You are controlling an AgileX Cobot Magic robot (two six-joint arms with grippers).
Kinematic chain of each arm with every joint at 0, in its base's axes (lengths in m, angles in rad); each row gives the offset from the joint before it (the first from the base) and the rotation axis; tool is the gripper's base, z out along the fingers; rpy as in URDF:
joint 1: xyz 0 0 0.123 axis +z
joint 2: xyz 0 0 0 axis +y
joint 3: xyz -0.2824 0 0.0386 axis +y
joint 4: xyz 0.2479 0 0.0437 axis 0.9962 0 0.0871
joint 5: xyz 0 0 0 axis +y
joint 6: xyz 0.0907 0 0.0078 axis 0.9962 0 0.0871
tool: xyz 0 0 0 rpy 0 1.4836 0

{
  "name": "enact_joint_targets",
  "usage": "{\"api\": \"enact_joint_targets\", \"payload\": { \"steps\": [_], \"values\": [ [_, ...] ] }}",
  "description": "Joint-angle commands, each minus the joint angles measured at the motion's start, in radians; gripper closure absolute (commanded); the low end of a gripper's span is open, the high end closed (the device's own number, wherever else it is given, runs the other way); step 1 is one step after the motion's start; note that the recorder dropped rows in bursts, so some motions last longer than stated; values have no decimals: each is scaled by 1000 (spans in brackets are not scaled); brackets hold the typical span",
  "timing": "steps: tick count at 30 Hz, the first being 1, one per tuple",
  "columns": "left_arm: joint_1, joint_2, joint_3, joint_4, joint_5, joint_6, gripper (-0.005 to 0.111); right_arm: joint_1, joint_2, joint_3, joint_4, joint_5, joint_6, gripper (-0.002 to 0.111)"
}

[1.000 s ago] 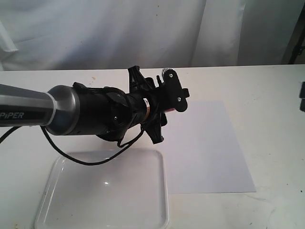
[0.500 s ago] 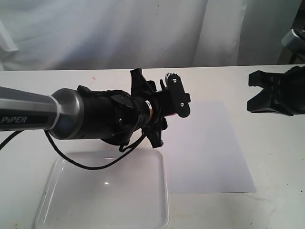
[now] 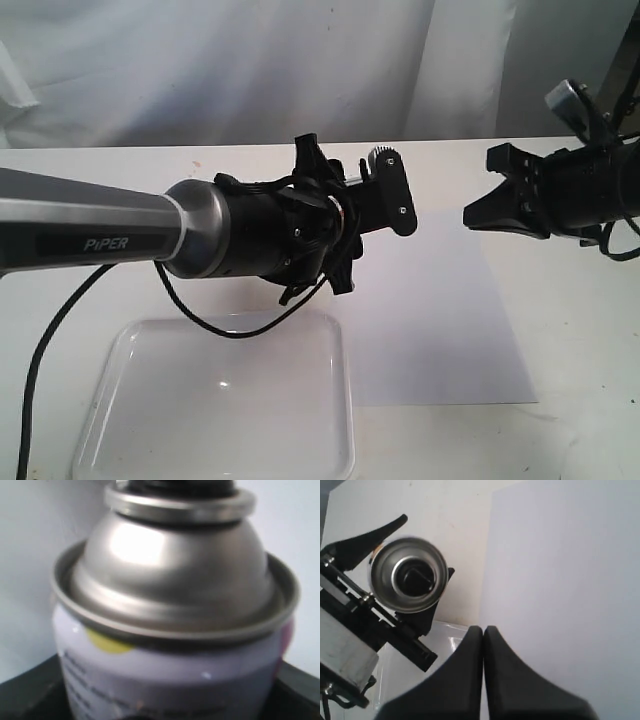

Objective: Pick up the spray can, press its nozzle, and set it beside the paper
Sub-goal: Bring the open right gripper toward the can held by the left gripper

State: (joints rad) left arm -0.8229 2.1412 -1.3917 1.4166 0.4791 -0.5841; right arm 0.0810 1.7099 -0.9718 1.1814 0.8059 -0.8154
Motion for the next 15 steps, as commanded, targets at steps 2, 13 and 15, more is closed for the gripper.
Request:
{"api": "enact_joint_targets", "payload": {
  "steps": [2, 13, 15],
  "values": [
    [-7, -8, -13, -84, 17, 123, 107, -71, 92, -51, 71, 94, -53, 108],
    [-7, 29, -13, -155, -1, 195, 107, -75, 229, -81, 229, 237, -173, 108],
    [-7, 45, -15, -155, -1, 195, 107, -75, 235, -81, 243, 239, -184, 108]
  ]
}}
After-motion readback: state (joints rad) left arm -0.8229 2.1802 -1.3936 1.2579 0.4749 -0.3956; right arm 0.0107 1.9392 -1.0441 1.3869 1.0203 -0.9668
